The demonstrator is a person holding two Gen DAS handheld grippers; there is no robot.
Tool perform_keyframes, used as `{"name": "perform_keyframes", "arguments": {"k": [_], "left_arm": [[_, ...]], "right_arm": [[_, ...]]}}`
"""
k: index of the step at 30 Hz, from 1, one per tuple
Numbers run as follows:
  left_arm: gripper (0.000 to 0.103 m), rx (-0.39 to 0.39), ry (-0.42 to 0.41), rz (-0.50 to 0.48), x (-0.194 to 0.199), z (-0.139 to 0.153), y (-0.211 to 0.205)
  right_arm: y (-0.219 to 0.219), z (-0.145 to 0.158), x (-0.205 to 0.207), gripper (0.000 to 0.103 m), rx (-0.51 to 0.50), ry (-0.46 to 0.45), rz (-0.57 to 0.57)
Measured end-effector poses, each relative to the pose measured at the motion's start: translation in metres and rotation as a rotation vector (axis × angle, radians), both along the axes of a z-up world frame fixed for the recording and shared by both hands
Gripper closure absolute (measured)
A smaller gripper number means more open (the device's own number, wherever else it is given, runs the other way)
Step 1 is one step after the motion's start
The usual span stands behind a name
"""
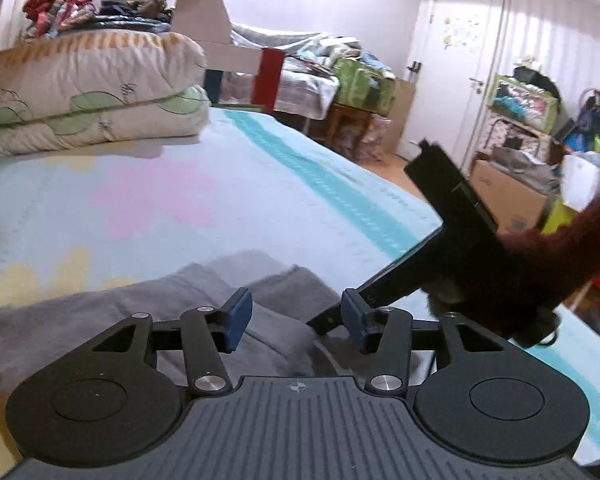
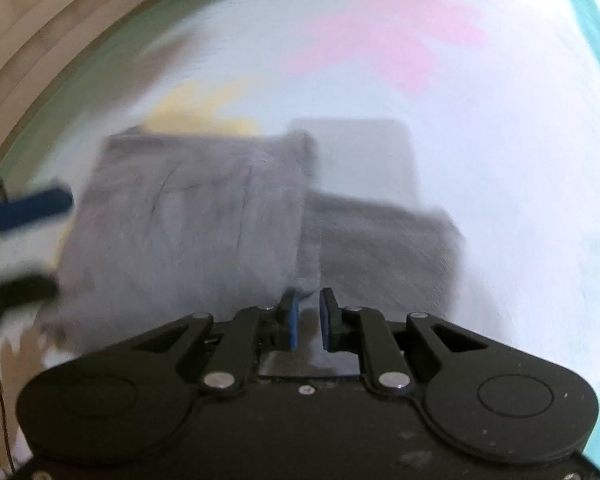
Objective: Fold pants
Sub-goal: 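Fold the held edge over the pants and open the left gripper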
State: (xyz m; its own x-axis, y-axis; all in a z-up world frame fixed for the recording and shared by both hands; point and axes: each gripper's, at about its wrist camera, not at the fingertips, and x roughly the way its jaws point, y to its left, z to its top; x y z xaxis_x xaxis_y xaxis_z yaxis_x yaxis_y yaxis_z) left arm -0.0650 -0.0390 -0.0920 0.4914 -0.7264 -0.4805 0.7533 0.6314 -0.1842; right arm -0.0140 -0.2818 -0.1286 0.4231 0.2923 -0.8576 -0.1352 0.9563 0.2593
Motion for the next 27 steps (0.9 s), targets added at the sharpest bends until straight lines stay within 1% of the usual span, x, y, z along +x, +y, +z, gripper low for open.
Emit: {"name": "perform_keyframes", "arguments": {"k": [1,2,3,5,6,7,8,9,11,12,14,15,16,19,20,24,27], "left_arm": [[0.049,0.0,-0.004,0.004,0.0,0.0,0.002],[0.042,0.006,-0.006,0.02,0.002,0.001,0.006],[0.038,0.015,-0.004,0.045,0.004,0.001,0.01],[0.038,0.029,0.024,0.132,0.009,-0.002,0.026],[0.038,0.038,0.049,0.184,0.016,-0.005,0.034],[0.038,0.052,0.075,0.238,0.021,-0.009,0.042],[0.038,0.073,0.11,0.298,0.028,-0.017,0.051],[0.038,0.09,0.139,0.336,0.033,-0.022,0.056],[0.038,0.146,0.207,0.376,0.042,-0.034,0.062],[0.038,0.179,0.229,0.378,0.044,-0.043,0.062],[0.036,0.223,0.243,0.354,0.045,-0.056,0.059],[0.035,0.228,0.244,0.347,0.046,-0.06,0.057],[0.033,0.219,0.245,0.347,0.045,-0.061,0.058],[0.032,0.162,0.282,0.366,0.05,-0.065,0.064],[0.032,0.156,0.284,0.365,0.043,-0.065,0.064],[0.032,0.155,0.276,0.35,0.037,-0.065,0.071],[0.032,0.132,0.261,0.366,0.032,-0.056,0.072]], "right_arm": [[-0.007,-0.003,-0.004,0.088,0.01,0.0,-0.03],[-0.014,-0.005,-0.009,0.088,0.025,-0.005,-0.06],[-0.02,-0.006,-0.014,0.09,0.047,-0.011,-0.086],[-0.028,-0.004,-0.021,0.086,0.079,-0.043,-0.13],[-0.033,-0.001,-0.025,0.08,0.086,-0.071,-0.139],[-0.035,0.002,-0.028,0.07,0.097,-0.104,-0.135],[-0.036,0.006,-0.03,0.065,0.115,-0.136,-0.126],[-0.042,0.009,-0.03,0.056,0.142,-0.165,-0.114],[-0.043,0.013,-0.03,0.052,0.205,-0.196,-0.1],[-0.038,0.013,-0.025,0.048,0.231,-0.187,-0.093],[-0.038,0.005,-0.016,0.048,0.269,-0.156,-0.076],[-0.028,0.002,-0.008,0.047,0.272,-0.144,-0.07],[-0.025,-0.002,-0.004,0.047,0.273,-0.13,-0.059],[-0.018,-0.013,0.007,0.046,0.275,-0.095,-0.044],[-0.018,-0.016,0.011,0.046,0.285,-0.085,-0.046],[-0.023,-0.022,0.018,0.045,0.368,-0.062,-0.042],[-0.019,-0.021,0.019,0.042,0.397,-0.049,-0.016]]}}
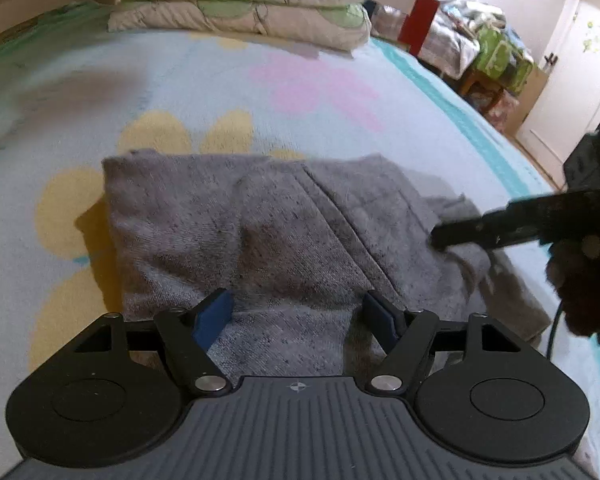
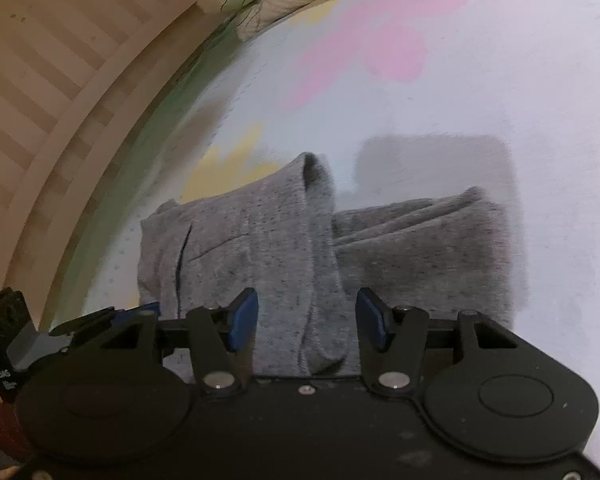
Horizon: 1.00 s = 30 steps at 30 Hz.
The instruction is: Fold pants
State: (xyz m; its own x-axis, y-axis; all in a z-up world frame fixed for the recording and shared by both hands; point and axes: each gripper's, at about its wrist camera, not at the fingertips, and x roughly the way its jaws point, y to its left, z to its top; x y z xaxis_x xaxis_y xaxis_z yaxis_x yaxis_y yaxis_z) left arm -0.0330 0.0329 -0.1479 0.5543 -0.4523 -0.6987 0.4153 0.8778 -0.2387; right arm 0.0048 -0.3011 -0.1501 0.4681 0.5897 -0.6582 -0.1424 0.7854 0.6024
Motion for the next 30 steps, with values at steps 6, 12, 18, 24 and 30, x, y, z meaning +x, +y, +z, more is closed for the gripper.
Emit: {"name": "perform_keyframes", "arguments": {"k": [6,12,18,24,30], "left_arm": [[0.032,-0.034,-0.023,0.187,-0.004,0.012,0.038],[0.032,0.003,0.008,0.355,-0.003,0.012,0.078],[0.032,0.008,0.019,0.377,-0.002,0.015,0.085],[0.032,-0.011,0.007,0.359,-0.001,0.016,0.083],[0.032,-0.005,0.013,0.289,0.004,0.014,0.066]], "right_arm": [[0.018,-0.001,0.003,0.05,-0.043,-0.019,0.066],[0.052,0.021,-0.005,0.085,-0.167,-0.085,0.116],[0.065,0.083,-0.03,0.089,-0.14,-0.176,0.086],[0.039,0.161,-0.079,0.098,-0.066,-0.299,-0.03],[0.006,0.092,-0.081,0.096,-0.392,-0.089,-0.103]]}}
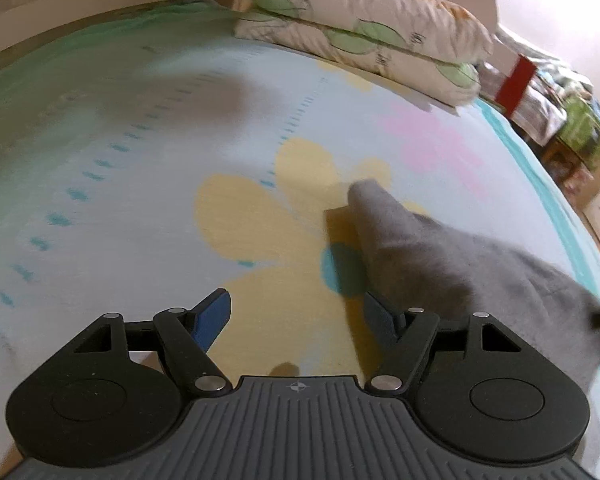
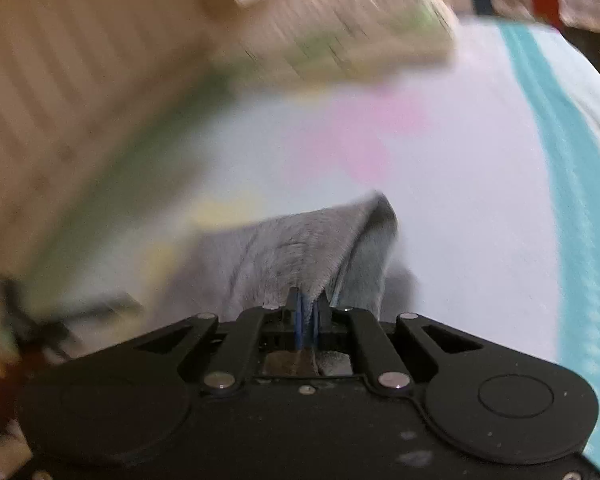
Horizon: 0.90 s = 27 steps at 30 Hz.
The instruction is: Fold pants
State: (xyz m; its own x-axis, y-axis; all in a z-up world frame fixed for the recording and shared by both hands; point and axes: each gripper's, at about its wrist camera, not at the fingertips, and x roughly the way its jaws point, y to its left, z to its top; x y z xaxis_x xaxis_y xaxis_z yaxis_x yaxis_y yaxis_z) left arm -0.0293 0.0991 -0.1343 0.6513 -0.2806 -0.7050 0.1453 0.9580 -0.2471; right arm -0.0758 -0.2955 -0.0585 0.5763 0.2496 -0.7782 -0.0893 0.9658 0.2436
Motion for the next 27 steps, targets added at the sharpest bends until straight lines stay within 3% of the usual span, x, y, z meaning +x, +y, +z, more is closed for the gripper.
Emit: {"name": "perform_keyframes", "arguments": {"k": [3,5,9,13,21,27], "left_arm": [[0.031,0.031,-0.027,-0.053,-0.004,0.009,-0.01],[0.031,0.057,-0.051,-0.089,-0.008,0.015,-0.017],[0.031,0.076,-0.072,-0.145,-0.014,0.023,-0.03],[0.031,0.098,-0.091,-0.27,-0.034,0.029,-0.045],[0.013,0.122,-0.133,-0.483,-0.094,0.031,-0.059],[0.012,0.14,-0.118,-0.484,-0.094,0.015,-0.069]], "right_arm": [[0.001,-0.035,0.002,0.095,-0.04,0.089,-0.029],[0.01,-0.031,0.001,0.094,-0.069,0.052,-0.037],[0.027,-0.009,-0.019,0.089,-0.229,-0.101,0.01],[0.034,0.006,-0.034,0.085,-0.22,-0.184,0.078],[0.041,-0.016,-0.031,0.083,-0.152,-0.103,0.121],[0.034,-0.052,-0.017,0.083,-0.151,-0.008,0.099]]}}
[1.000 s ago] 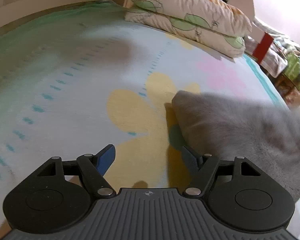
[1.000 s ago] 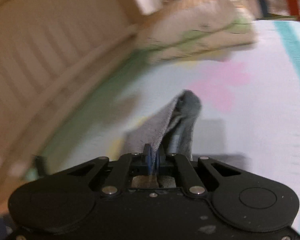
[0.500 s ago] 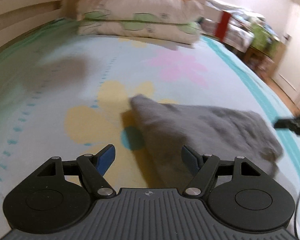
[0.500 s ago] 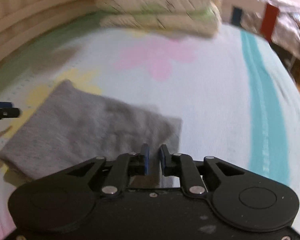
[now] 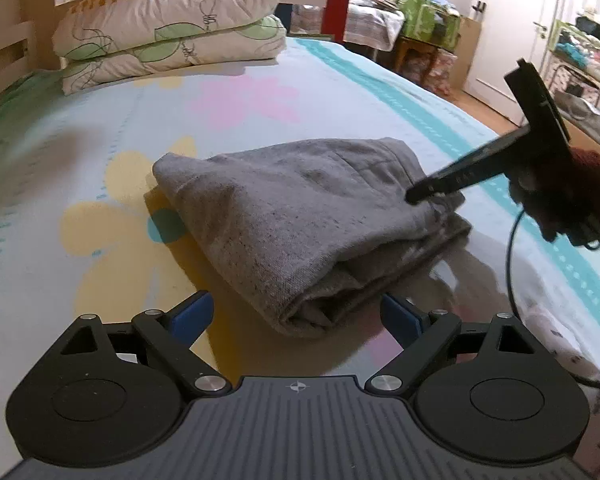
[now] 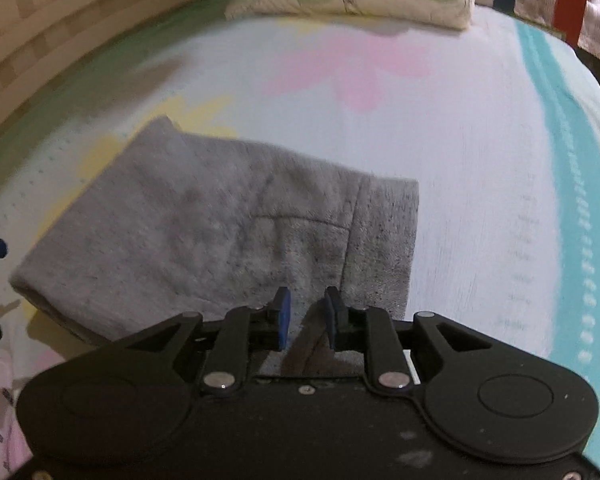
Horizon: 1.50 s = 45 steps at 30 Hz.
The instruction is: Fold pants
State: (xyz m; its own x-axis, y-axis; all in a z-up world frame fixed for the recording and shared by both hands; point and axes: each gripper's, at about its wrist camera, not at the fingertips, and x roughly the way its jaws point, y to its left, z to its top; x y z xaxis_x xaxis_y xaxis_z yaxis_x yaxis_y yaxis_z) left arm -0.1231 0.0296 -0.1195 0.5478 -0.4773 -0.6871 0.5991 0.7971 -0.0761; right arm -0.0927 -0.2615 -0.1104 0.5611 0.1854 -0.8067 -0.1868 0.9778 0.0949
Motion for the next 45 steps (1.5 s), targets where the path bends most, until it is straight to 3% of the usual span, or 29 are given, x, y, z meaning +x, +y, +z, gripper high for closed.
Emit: {"name": "perform_keyframes", "arguments": {"k": [4,9,13,20,22,24,27,35,37,40,45], "left_arm": [[0.012,0.029,-0.002,0.024,0.011,-0.014,-0.012],[0.012,0.098,-0.01,-0.013,0.009,-0.032,-0.031],[0.012,0.085,-0.031,0.017,0.01,-0.031,-0.03],[0.012,0.066,0.05,0.211,0.03,-0.043,-0.006],[0.004,0.048,0.105,0.327,0.036,-0.048,0.013],[0.002,0.001,0.147,0.377,0.036,-0.051,0.03],[0.002,0.051,0.146,0.36,0.029,-0.048,0.029],[0.004,0.079,0.222,0.311,0.013,-0.036,0.05],[0.004,0.056,0.237,0.315,0.007,-0.029,0.063],[0.004,-0.001,0.183,0.345,0.009,-0.003,0.078],[0.004,-0.094,0.069,0.306,0.046,0.03,0.056]], "right_arm": [[-0.002,-0.005,0.007,0.082,0.005,0.011,-0.017],[-0.004,-0.005,0.013,0.082,0.033,0.03,-0.046],[-0.006,-0.006,0.015,0.082,0.041,0.035,-0.049],[-0.004,-0.007,0.013,0.082,0.023,0.03,-0.044],[-0.004,-0.006,0.013,0.082,0.02,0.03,-0.04],[-0.004,-0.006,0.013,0.085,0.015,0.031,-0.035],[-0.004,-0.007,0.013,0.086,0.012,0.033,-0.03],[0.001,-0.008,0.011,0.086,-0.022,0.022,-0.015],[0.003,-0.006,0.01,0.084,-0.031,0.023,-0.015],[0.006,-0.002,0.008,0.082,-0.04,0.015,-0.038],[0.024,0.024,-0.006,0.077,-0.037,-0.148,-0.023]]}}
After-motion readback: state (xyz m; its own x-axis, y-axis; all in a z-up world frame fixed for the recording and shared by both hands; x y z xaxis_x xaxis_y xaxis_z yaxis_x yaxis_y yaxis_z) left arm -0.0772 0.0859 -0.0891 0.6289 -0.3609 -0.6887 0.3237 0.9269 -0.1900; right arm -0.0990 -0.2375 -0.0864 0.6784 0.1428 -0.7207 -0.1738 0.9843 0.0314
